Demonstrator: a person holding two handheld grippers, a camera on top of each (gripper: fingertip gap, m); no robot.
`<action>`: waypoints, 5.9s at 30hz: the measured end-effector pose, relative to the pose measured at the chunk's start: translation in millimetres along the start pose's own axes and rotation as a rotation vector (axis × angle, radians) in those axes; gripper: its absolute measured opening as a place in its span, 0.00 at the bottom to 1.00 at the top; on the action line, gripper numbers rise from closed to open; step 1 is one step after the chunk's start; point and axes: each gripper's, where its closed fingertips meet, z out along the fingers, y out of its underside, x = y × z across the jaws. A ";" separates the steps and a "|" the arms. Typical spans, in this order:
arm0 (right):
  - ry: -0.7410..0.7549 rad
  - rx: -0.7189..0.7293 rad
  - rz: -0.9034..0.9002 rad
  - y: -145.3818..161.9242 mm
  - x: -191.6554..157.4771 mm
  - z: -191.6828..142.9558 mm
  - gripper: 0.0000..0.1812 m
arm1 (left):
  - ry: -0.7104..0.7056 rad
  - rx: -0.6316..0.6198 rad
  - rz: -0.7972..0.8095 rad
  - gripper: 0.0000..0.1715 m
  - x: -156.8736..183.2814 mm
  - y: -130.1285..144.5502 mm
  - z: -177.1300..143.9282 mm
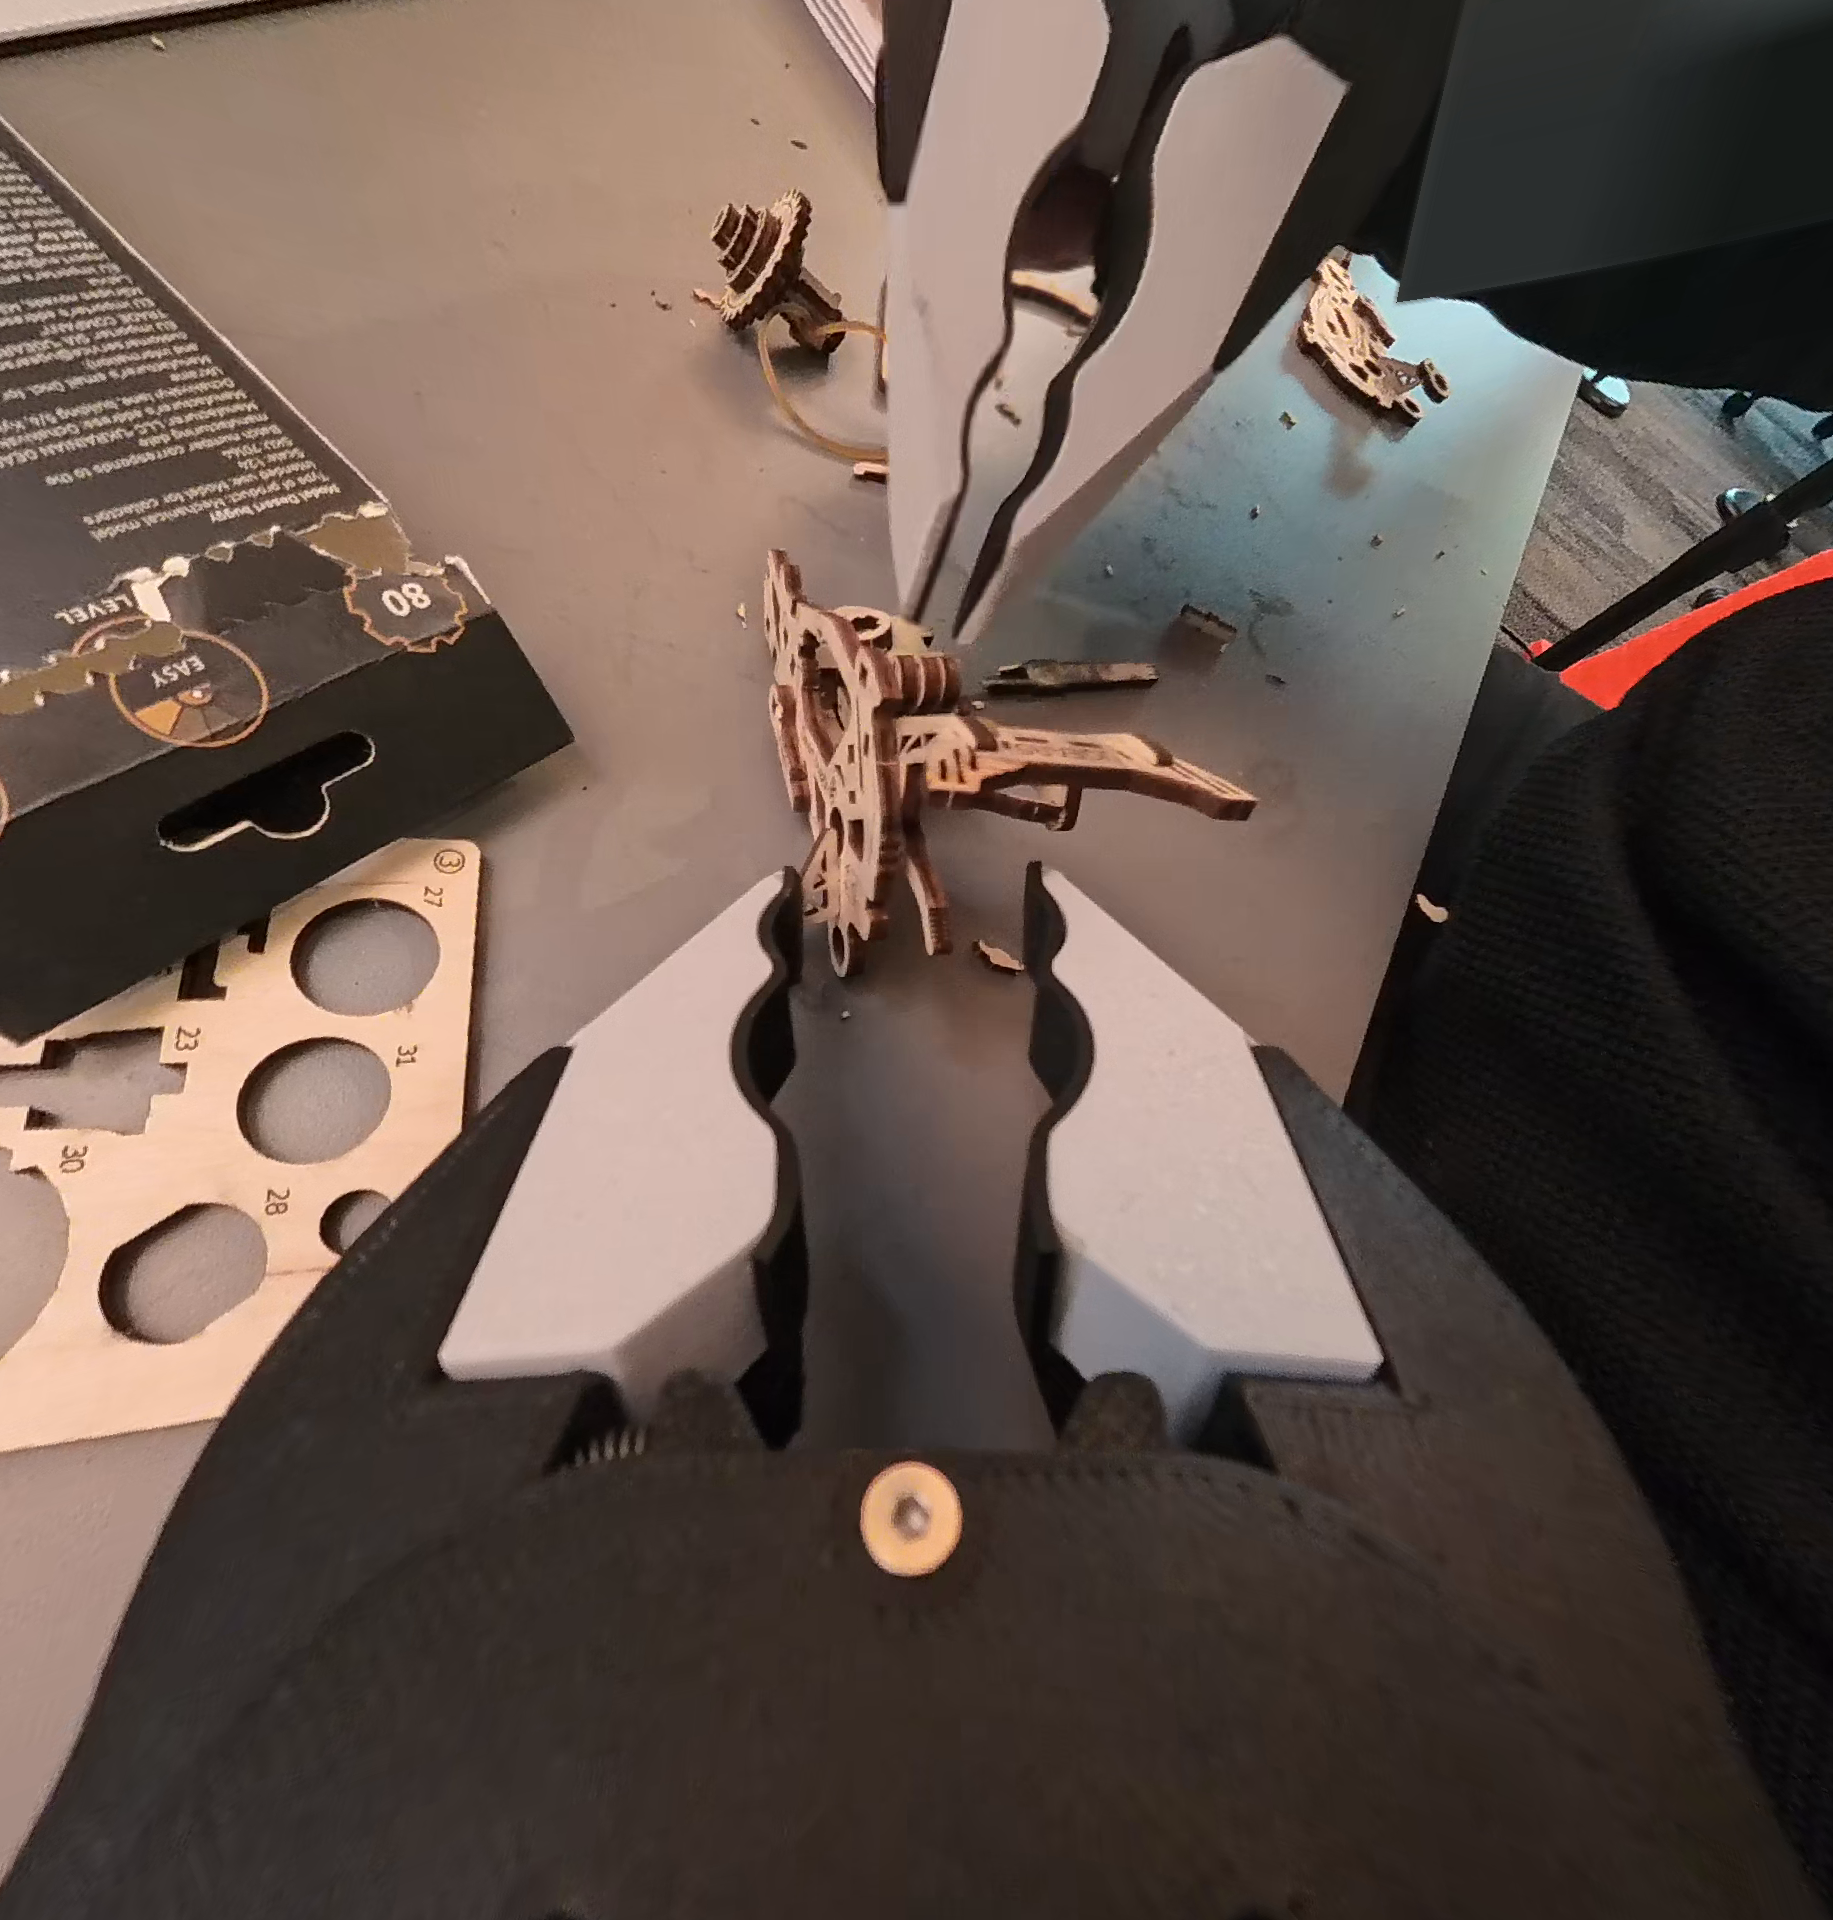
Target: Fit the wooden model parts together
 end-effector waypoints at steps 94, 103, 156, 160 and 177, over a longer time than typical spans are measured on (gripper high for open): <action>0.077 0.044 0.200 8.6 -5.2 -1.2 0.15 | 0.002 -0.002 0.004 0.23 0.7 0.3 0.2; 0.063 0.049 0.197 6.4 -11.0 -0.8 0.15 | 0.002 -0.002 0.003 0.23 0.6 0.4 0.2; 0.116 0.094 0.222 -0.4 -23.3 -1.2 0.15 | -0.001 -0.021 0.027 0.14 4.1 2.3 3.8; 0.097 0.079 0.222 3.1 -28.1 4.2 0.14 | -0.002 -0.021 0.028 0.14 4.0 2.3 3.9; 0.134 0.120 0.257 3.6 -24.1 3.7 0.13 | -0.002 -0.021 0.029 0.14 4.0 2.5 3.9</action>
